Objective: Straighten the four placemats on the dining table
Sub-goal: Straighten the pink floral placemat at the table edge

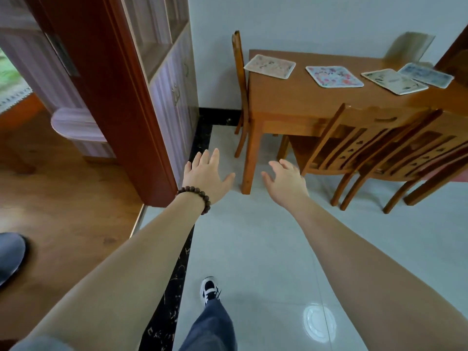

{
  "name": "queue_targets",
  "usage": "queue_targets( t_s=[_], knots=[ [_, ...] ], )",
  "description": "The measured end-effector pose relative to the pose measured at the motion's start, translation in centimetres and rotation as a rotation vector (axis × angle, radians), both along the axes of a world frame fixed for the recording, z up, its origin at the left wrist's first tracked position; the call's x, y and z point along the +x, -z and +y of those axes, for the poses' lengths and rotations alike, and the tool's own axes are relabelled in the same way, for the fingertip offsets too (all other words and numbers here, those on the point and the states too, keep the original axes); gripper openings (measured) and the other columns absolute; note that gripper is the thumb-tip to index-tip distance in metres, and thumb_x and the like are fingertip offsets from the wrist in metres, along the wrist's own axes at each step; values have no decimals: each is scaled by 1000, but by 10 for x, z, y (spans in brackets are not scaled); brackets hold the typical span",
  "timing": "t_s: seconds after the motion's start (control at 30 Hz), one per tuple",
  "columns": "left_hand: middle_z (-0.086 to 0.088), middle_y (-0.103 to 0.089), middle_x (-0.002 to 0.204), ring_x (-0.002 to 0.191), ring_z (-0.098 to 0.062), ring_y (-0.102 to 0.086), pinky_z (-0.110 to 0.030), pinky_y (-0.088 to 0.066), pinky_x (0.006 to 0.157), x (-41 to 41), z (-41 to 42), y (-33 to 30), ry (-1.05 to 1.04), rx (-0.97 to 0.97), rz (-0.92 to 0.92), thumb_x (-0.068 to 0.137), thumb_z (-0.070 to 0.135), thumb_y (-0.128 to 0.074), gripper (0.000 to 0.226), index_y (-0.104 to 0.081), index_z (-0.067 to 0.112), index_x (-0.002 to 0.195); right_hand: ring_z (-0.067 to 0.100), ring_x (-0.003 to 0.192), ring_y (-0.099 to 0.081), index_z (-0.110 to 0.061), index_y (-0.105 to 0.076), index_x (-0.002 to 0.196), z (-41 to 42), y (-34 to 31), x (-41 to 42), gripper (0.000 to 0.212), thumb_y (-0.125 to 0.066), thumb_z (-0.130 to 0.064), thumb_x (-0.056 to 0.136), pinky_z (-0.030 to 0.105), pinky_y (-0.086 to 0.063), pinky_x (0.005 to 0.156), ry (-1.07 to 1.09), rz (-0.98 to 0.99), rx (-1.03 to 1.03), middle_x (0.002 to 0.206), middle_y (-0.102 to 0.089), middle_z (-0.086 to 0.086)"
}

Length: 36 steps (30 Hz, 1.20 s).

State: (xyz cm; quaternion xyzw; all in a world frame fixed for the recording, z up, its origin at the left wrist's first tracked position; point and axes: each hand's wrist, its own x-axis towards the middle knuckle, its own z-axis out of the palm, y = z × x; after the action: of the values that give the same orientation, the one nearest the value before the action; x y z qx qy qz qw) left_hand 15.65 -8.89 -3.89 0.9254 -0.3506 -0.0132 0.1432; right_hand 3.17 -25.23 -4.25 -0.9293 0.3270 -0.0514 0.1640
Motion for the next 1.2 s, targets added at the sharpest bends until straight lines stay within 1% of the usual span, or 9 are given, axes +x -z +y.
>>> queue_targets(
  t_s=[0.17, 0.3, 0.53, 0.7, 0.87, 1.03, 1.2],
  knots=[
    [-9, -17, 158, 145, -26, -9, -46, -11, 116, 107, -56, 2, -11, 23, 29, 90, 61, -38, 80, -9, 18, 152, 29, 141, -21, -20, -40, 141, -52, -4, 118, 51, -37, -47, 97, 49, -26, 109, -5, -9, 27, 153, -30, 9],
    [-8, -19, 157, 145, -27, -10, -46, -11, 116, 183, -98, -1, 10, 49, 28, 90, 61, -37, 79, -10, 20, 152, 29, 139, -24, -20, -40, 142, -94, -16, 197, 52, -38, -46, 97, 49, -28, 110, 34, -42, 53, 152, -30, 9],
    [-8, -16, 158, 145, -27, -10, -47, -12, 115, 285, -166, 1, 33, 68, 62, 90, 62, -36, 79, -7, 21, 152, 31, 138, -26, -20, -38, 143, -163, -19, 294, 52, -37, -46, 98, 48, -28, 110, 68, -48, 62, 152, -30, 10],
    [-10, -14, 158, 145, -27, -10, -49, -14, 115, 364, -228, 8, 55, 112, 31, 91, 62, -34, 80, -6, 18, 152, 31, 139, -24, -20, -39, 141, -227, -3, 365, 52, -37, -46, 97, 48, -26, 110, 90, -53, 57, 152, -30, 11],
    [-8, -16, 158, 144, -26, -10, -48, -14, 115, 445, -319, 15, 54, 75, 18, 90, 62, -38, 81, -8, 19, 152, 32, 138, -26, -19, -44, 136, -319, 11, 444, 49, -37, -47, 96, 50, -26, 109, 130, -71, 51, 151, -32, 12],
    [-8, -18, 158, 144, -26, -12, -49, -13, 115, 523, -432, 7, 103, 70, 7, 89, 62, -40, 81, -12, 19, 151, 30, 137, -29, -21, -40, 140, -419, 13, 528, 52, -36, -48, 96, 49, -29, 109, 173, -58, 73, 150, -33, 10],
    [-9, -18, 157, 144, -27, -14, -49, -16, 115, 587, -516, -7, 138, 64, -17, 88, 64, -40, 82, -12, 19, 151, 30, 133, -33, -20, -41, 140, -485, 10, 593, 51, -38, -46, 96, 48, -31, 105, 192, -53, 73, 147, -37, 9]
  ],
)
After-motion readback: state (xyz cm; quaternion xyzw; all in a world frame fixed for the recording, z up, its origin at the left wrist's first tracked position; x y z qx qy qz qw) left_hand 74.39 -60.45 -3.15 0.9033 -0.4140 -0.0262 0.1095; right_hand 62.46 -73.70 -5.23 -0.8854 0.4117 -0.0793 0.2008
